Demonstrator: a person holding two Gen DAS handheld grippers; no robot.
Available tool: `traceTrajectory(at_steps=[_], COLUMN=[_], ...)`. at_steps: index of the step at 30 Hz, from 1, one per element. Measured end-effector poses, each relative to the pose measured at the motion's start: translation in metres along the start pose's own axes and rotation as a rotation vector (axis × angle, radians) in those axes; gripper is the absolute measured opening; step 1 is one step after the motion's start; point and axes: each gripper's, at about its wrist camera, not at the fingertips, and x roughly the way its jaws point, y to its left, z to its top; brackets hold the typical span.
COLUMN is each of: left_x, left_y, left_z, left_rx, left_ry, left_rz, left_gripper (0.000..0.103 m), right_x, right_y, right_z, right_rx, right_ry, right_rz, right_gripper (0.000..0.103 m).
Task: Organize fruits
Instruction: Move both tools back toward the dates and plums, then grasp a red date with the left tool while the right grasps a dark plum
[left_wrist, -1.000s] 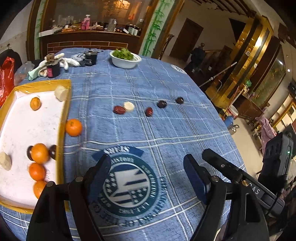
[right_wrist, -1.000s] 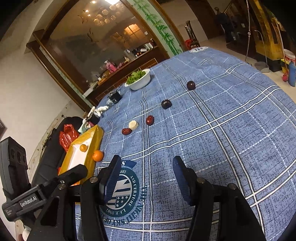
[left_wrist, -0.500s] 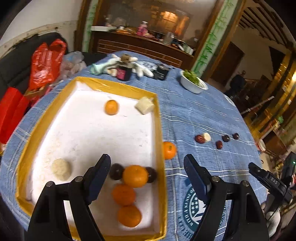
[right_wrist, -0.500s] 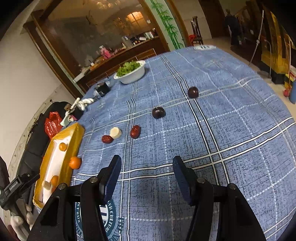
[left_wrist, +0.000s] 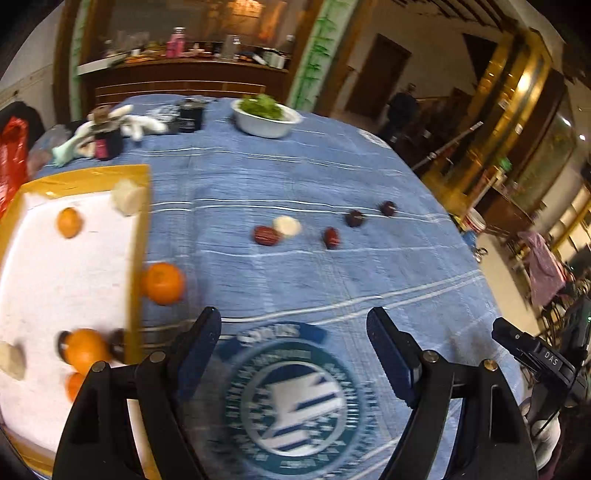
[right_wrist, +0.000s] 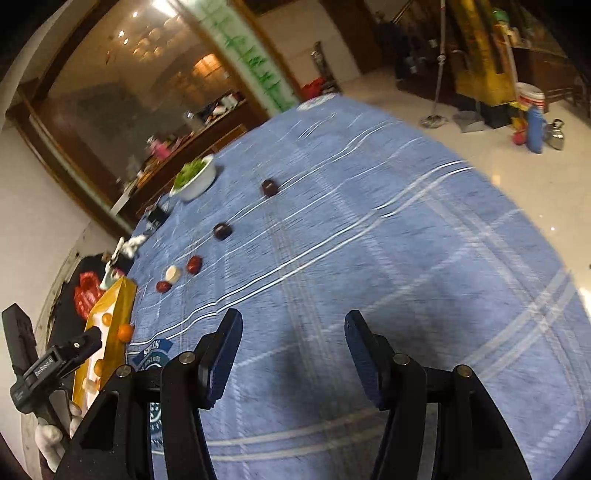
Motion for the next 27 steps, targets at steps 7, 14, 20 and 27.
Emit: traceTrajectory(at_steps=[7, 14, 20, 27], left_x=[-0.009, -0.032, -0.022, 0.007], left_y=[-0.05, -0.045, -0.007, 0.016], left_z=[-0.013, -0.02, -0.018, 0.006], left_rx=[0.096, 0.115, 0.051, 0.014], left_ry=[0.004, -0.021, -0.007, -0.011], left_rz=[-0.044, -0.006, 0.058, 0.075], left_gripper=[0.08, 0.081, 0.084, 0.067], right_x=[-0.04, -0.012, 0.036, 0.117], right_y=[-0.02, -0.003, 0.039, 0.082], right_z=[-0.008, -0.004, 0.022, 0.068], right_rx=[0.003, -0.03, -0.124, -0.21], right_ry=[-0.067, 0.01, 0.084, 0.122], right_rz=[-0.011, 0.036, 0.072, 0.046], right_gripper=[0.063, 0.063, 0.063, 0.062])
